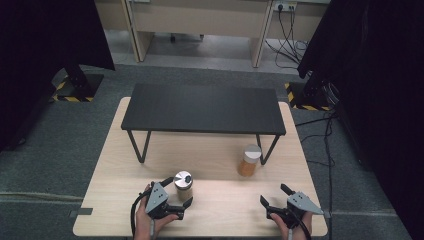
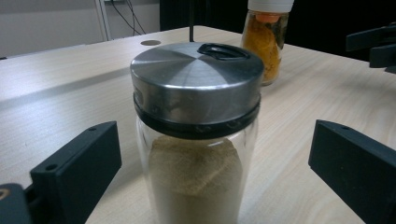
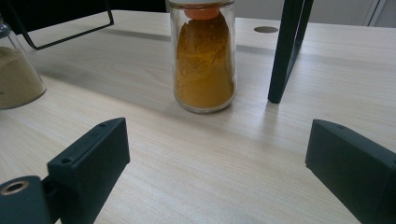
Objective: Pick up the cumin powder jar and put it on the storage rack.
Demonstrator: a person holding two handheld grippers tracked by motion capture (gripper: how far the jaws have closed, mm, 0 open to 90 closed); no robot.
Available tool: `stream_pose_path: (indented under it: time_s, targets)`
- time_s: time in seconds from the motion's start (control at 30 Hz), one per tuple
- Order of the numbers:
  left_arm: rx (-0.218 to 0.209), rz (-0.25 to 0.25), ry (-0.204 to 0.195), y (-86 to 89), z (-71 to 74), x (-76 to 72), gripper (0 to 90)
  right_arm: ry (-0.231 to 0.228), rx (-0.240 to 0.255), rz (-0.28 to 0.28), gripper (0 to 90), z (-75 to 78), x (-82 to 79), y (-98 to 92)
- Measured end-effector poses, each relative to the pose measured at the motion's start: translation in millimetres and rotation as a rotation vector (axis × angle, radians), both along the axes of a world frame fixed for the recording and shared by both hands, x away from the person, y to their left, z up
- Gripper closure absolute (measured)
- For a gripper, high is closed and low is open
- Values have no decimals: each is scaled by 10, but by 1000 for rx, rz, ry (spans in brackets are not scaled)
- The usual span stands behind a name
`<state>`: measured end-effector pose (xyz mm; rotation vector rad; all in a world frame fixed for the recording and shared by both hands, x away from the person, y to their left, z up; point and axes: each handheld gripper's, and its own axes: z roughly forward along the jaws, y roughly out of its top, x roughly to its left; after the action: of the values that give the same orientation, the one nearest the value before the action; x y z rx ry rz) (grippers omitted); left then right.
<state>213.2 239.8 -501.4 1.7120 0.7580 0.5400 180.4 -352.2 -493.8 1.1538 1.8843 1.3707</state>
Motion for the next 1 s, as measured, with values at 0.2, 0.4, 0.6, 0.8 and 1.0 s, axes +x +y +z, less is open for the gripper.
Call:
stream_pose_path:
  time_s: [0.2, 0.4, 0.6, 0.8, 1.0]
  targets:
    - [10, 8, 9, -56, -9, 62, 80, 0, 0, 1, 65, 0, 2, -1]
    - [24, 14, 15, -86, -15, 76, 121, 1, 2, 2, 65, -1, 4, -5]
    - [45, 14, 22, -107, 14, 106, 173, 1, 2, 2, 65, 0, 5, -6]
    - [63, 13, 39, -135, 47, 138, 217, 2, 1, 2, 65, 1, 6, -4]
    - [77, 15, 57, -157, 78, 178, 247, 2, 3, 2, 65, -1, 6, -7]
